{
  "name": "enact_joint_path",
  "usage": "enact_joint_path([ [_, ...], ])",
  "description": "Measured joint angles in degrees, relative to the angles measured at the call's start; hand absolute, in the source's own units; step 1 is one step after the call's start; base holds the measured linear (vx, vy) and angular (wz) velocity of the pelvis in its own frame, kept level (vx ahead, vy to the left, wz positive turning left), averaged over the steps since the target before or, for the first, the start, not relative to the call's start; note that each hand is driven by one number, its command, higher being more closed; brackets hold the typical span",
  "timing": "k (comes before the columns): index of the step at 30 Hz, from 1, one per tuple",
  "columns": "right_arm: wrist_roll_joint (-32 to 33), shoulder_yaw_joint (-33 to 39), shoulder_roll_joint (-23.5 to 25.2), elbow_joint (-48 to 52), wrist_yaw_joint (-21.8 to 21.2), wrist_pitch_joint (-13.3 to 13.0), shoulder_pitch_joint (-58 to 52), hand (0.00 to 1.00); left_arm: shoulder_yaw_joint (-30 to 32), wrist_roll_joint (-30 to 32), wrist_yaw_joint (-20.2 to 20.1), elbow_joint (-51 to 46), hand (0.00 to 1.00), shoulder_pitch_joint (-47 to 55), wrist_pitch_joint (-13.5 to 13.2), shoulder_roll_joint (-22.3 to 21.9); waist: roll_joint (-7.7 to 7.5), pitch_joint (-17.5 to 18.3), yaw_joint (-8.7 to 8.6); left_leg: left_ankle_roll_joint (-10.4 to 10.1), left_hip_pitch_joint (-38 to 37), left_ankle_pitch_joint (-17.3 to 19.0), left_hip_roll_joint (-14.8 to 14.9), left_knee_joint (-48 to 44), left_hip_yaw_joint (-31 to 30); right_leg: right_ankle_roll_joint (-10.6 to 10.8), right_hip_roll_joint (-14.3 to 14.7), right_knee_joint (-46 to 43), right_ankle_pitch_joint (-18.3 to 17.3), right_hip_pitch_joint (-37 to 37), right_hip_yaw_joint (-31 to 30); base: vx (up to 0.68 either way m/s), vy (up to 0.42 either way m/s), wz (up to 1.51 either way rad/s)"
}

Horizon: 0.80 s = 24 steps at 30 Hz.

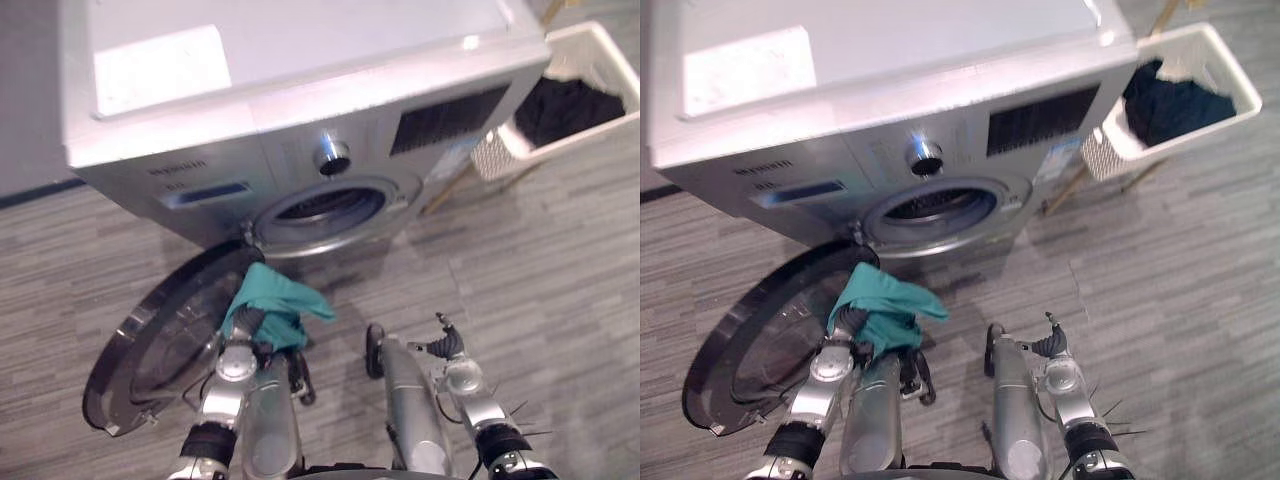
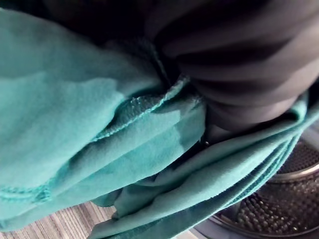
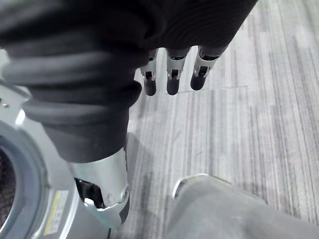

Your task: Pick up the laundry basket with both hands and put the clothes into the washing machine.

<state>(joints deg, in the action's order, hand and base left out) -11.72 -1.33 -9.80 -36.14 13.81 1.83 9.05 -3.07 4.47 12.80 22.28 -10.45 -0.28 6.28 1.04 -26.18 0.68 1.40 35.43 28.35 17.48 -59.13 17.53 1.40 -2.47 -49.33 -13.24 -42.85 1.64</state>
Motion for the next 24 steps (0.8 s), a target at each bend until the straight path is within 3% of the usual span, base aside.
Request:
enact_joint_path([
  [7,0.66,2.9,1.31,16.36,3.35,-0.15,2.57,0.0,-1.05,-1.54,4.58,-6.51,1.0,-14.61,0.16,0.19,-0.52,-3.07,-0.12,-0.25,21.1,4.61,4.63,-18.26,-3.33,-1.06,-0.08,-18.34,-4.0,-22.37,0.85,-0.12,-0.072,-0.1],
  [10,1.7,4.57,2.96,22.46,4.91,-0.56,2.55,0.0,-1.03,-1.38,6.84,-11.09,1.0,-21.53,1.35,4.32,-0.98,-4.23,-0.71,-0.68,28.22,5.6,5.57,-23.94,-5.81,-1.96,-0.54,-24.15,-5.44,-28.92,1.98,-0.07,-0.088,0.05],
  [16,2.12,6.35,3.74,27.92,6.29,-3.98,2.57,0.0,-1.58,6.6,13.13,-16.66,1.0,-38.59,3.23,14.32,-1.65,-4.65,-2.04,-0.77,36.85,5.67,5.49,-29.05,-9.08,-3.41,-1.71,-30.0,-6.72,-36.42,3.58,-0.06,-0.085,0.14],
  [19,2.13,6.39,3.76,28.59,7.17,-5.73,2.59,0.0,-3.84,11.47,17.39,-17.09,1.0,-47.12,6.17,18.08,-2.16,-4.92,-2.61,-0.93,38.91,5.56,5.48,-29.58,-9.68,-3.64,-1.89,-30.65,-6.83,-38.17,3.97,-0.02,-0.051,0.05],
  [24,2.19,6.32,3.73,28.77,7.6,-9.13,2.96,0.0,-6.24,17.64,22.46,-11.27,1.0,-59.14,10.99,19.45,-3.49,-5.41,-3.18,-1.44,42.05,5.25,5.48,-29.6,-10.44,-4.1,-1.9,-30.57,-6.55,-40.71,4.67,0.0,-0.016,0.0],
])
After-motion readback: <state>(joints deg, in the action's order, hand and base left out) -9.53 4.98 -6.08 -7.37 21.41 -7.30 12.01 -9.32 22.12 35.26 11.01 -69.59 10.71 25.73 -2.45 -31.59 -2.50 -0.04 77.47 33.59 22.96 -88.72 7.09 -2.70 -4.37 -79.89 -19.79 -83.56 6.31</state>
